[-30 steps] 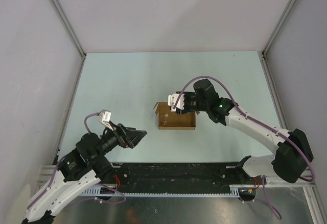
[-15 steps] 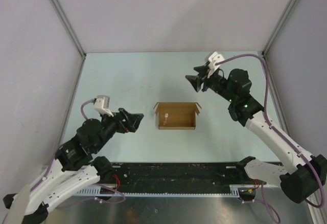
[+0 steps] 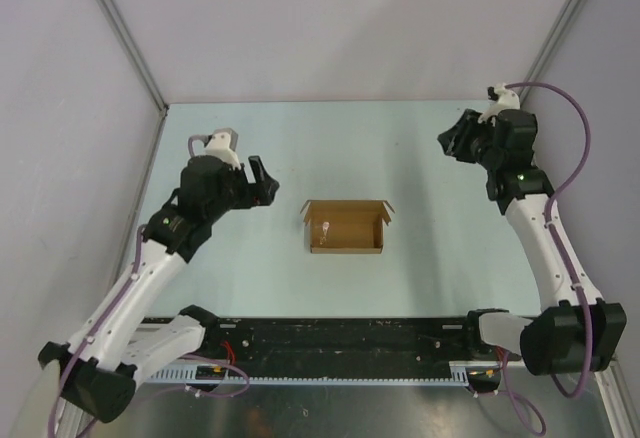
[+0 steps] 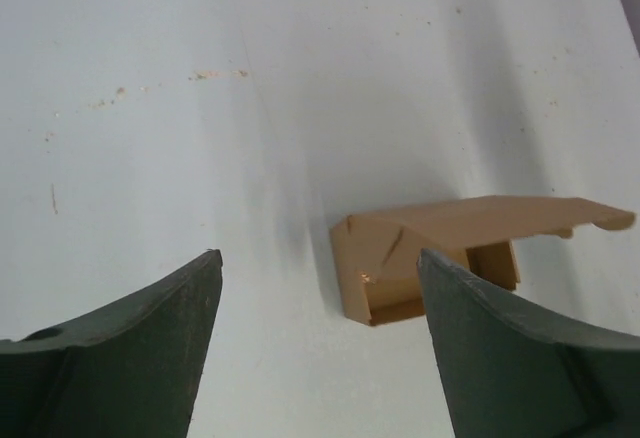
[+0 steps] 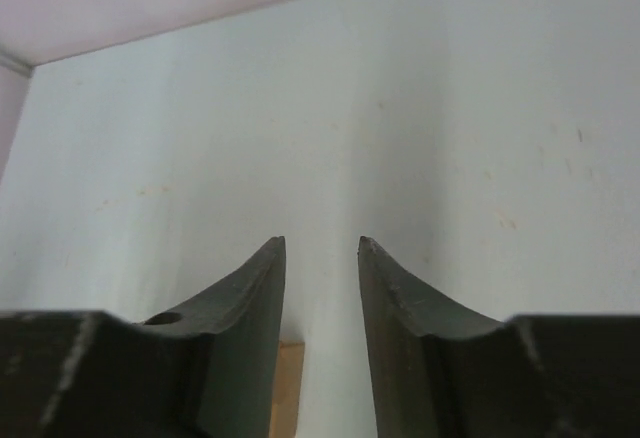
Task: Fold the paper box
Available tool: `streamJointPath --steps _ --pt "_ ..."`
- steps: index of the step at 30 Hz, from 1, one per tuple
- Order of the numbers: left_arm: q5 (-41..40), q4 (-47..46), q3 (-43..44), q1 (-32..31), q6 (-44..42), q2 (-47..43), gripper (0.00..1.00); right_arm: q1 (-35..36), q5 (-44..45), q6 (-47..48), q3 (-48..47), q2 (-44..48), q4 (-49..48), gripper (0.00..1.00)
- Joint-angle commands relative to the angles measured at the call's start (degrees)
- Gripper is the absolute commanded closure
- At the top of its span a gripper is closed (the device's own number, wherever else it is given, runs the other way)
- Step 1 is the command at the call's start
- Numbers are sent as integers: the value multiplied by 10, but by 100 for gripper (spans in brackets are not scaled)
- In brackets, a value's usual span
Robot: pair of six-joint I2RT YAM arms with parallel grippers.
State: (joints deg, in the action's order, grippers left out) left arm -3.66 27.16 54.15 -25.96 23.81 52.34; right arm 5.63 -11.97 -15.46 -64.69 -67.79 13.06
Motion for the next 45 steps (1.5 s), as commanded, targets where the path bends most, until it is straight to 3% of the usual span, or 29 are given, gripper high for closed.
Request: streamJointPath --steps 1,3,4,6,7,9,10,13,18,26,37,45 --pt "92 -26 44 65 -39 45 27 -28 19 -60 -39 -37 106 62" --pt "113 -30 53 81 -39 69 35 -28 24 -57 -54 -69 147 64" --pt "119 -34 56 87 -39 90 49 -29 22 -58 -58 -77 158 67" --pt "144 -40 63 94 -41 117 65 -28 10 -62 -60 -95 178 72" --pt "158 -43 64 93 -41 142 80 -28 4 -62 -60 -100 183 78" --pt "203 -47 62 93 -42 165 98 -26 -9 -62 -60 -106 196 88" --pt "216 -48 59 93 -43 175 100 -22 -11 -61 -60 -110 200 91" --pt "224 -59 32 81 -43 196 100 7 -3 -48 -60 -119 210 100" --pt "188 -87 -35 55 -25 189 100 92 36 -35 -59 -153 239 100" --pt "189 -111 -52 37 -20 231 100 125 57 -44 -36 -197 233 100" --pt "218 -140 -44 -28 -16 258 100 134 -33 -16 -16 -196 251 100" --pt "216 -148 -61 -40 -6 235 100 170 -80 -18 -5 -192 246 100"
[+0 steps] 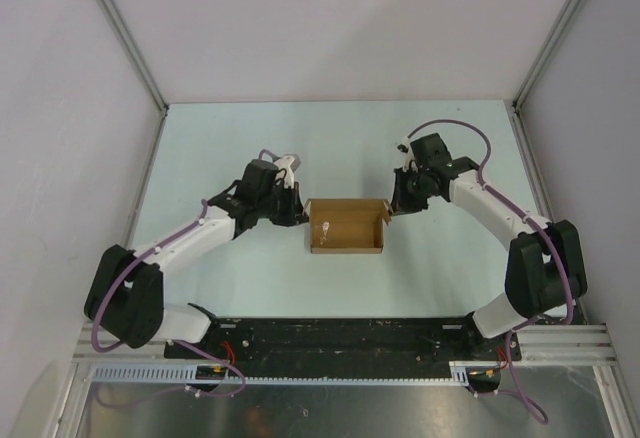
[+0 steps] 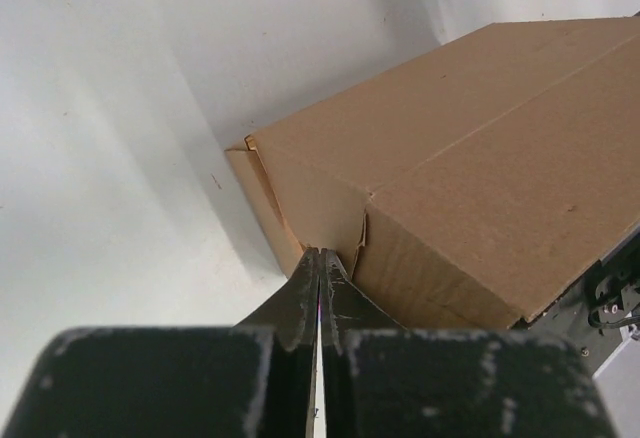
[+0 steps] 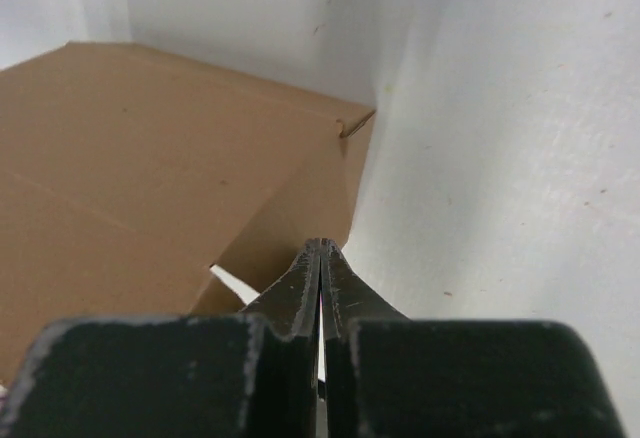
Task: Fold the paper box
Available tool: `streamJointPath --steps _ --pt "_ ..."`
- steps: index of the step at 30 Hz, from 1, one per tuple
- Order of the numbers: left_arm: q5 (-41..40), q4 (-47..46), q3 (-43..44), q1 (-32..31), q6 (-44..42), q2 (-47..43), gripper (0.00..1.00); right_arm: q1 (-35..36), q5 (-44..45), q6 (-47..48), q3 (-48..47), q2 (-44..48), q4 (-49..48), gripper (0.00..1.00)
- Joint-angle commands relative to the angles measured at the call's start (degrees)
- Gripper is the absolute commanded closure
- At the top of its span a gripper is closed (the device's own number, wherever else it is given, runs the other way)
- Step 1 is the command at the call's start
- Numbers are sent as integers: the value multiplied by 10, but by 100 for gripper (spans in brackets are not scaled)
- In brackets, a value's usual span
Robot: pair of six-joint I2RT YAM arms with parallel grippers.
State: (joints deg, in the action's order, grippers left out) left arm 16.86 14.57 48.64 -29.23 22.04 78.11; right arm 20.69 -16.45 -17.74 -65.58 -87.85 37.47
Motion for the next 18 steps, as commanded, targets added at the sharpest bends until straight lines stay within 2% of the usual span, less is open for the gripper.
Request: streamJointPath --steps 1,18 --pt "12 -22 -10 -9 12 -25 100 22 -38 5 5 8 1 100" --pt "-5 -58 -87 -44 38 -47 100 70 -2 -4 67 45 -13 100"
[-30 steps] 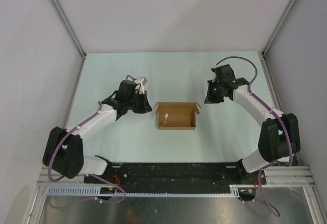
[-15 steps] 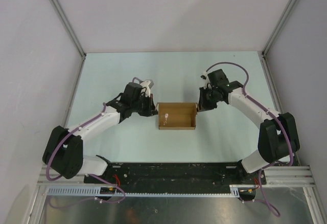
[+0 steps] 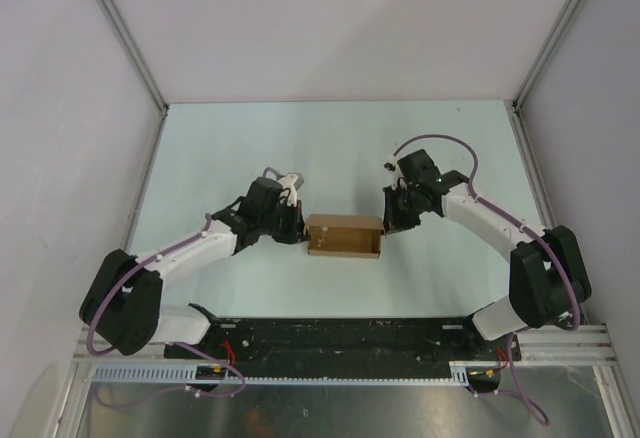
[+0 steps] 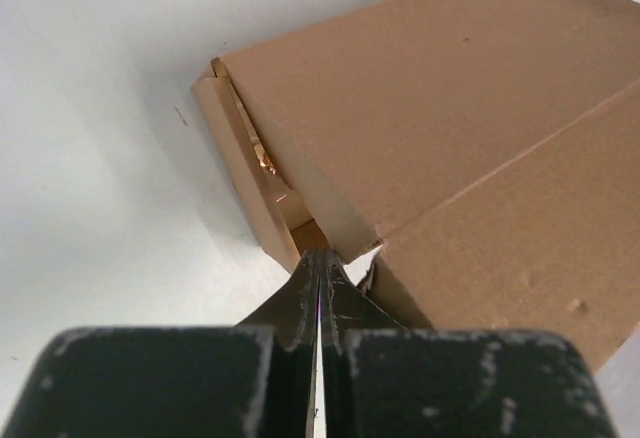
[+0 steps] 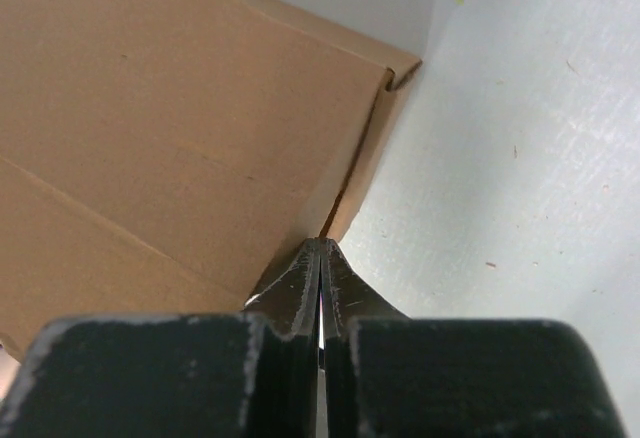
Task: Fold the paper box
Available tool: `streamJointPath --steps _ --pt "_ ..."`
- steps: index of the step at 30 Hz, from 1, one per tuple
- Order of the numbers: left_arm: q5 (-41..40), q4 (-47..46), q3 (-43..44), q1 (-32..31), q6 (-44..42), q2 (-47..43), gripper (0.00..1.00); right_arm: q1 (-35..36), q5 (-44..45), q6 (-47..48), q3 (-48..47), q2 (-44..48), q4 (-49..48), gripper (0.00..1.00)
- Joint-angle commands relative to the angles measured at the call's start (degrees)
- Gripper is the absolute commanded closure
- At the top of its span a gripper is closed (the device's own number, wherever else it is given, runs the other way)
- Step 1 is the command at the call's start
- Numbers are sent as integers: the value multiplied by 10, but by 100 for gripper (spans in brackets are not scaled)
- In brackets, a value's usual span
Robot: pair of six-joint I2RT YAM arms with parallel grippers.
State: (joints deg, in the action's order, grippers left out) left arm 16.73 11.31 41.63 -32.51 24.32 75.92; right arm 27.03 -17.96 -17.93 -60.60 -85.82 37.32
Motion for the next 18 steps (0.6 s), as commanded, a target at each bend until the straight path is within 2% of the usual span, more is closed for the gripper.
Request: streamJointPath --steps 1,12,15,18 --pt "-6 -26 -27 -12 18 -29 100 7 19 -2 21 30 -11 100" --pt "-59 -26 -103 -14 51 -103 100 8 76 9 39 61 9 100" --pt "-93 -26 -124 -13 67 -120 100 8 104 8 39 71 14 100" --pt "-135 -23 -144 -13 99 -144 100 8 168 -1 39 86 14 100"
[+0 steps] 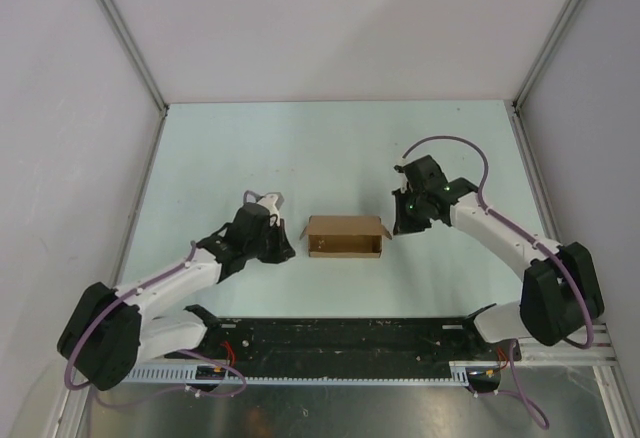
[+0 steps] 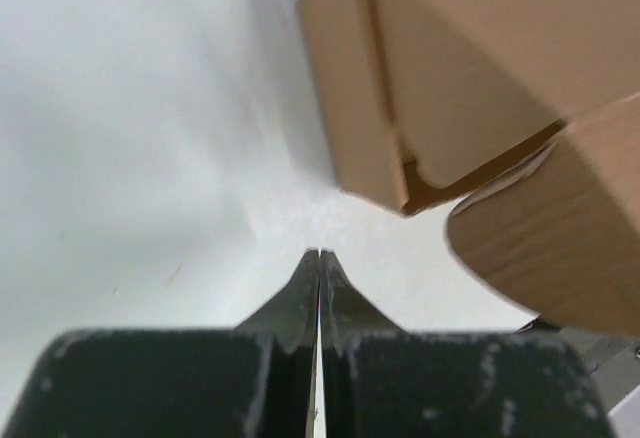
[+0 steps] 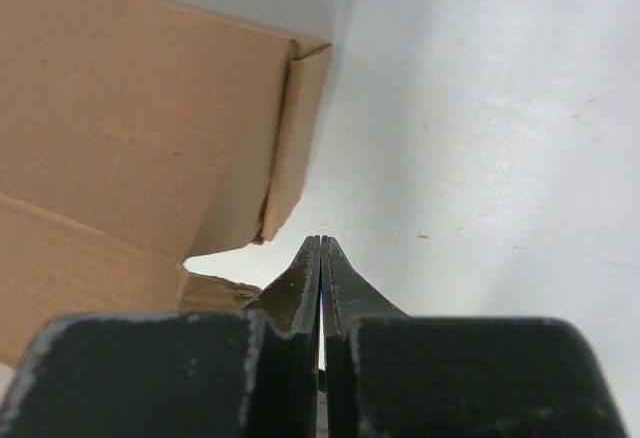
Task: Fold the paper box
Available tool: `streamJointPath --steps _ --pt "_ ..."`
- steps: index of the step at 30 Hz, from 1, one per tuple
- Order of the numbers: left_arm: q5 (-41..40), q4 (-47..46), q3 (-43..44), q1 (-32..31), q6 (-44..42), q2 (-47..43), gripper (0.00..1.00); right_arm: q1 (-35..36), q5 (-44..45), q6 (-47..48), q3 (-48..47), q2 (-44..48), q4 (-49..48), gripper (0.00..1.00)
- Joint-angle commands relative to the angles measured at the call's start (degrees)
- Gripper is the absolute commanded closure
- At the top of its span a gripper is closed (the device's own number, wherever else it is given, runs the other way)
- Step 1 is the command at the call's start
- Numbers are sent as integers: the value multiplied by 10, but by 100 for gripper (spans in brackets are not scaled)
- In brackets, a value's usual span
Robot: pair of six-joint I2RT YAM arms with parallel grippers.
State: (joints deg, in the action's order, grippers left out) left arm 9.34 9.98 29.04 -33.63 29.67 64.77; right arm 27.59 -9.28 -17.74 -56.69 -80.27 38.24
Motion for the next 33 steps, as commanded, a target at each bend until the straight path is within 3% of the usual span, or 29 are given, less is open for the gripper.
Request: streamJointPath --steps 1,6,9,11,13,16,19,24,33 --pt "-68 -5 -20 -2 50 -49 100 0 92 -11 0 38 4 100" --pt "-132 32 39 -1 37 -102 99 -14 174 -33 0 113 -33 95" --pt "-158 44 88 0 14 -123 87 -20 145 -25 0 156 -79 76" --pt "-164 44 113 0 5 -123 58 -21 103 -10 0 170 -114 58" --pt "-161 43 149 0 -6 -113 43 -23 34 -19 0 176 -134 41" --pt "-119 41 187 0 -21 -74 36 -24 -31 -50 0 166 -161 37" --pt "-69 41 205 0 -30 -21 36 -17 -62 -76 0 147 -171 34" --pt "-57 23 186 -2 -20 19 30 6 -15 -92 0 106 -155 33" --pt "-28 -30 151 -5 -1 55 30 14 15 -124 21 53 -158 34"
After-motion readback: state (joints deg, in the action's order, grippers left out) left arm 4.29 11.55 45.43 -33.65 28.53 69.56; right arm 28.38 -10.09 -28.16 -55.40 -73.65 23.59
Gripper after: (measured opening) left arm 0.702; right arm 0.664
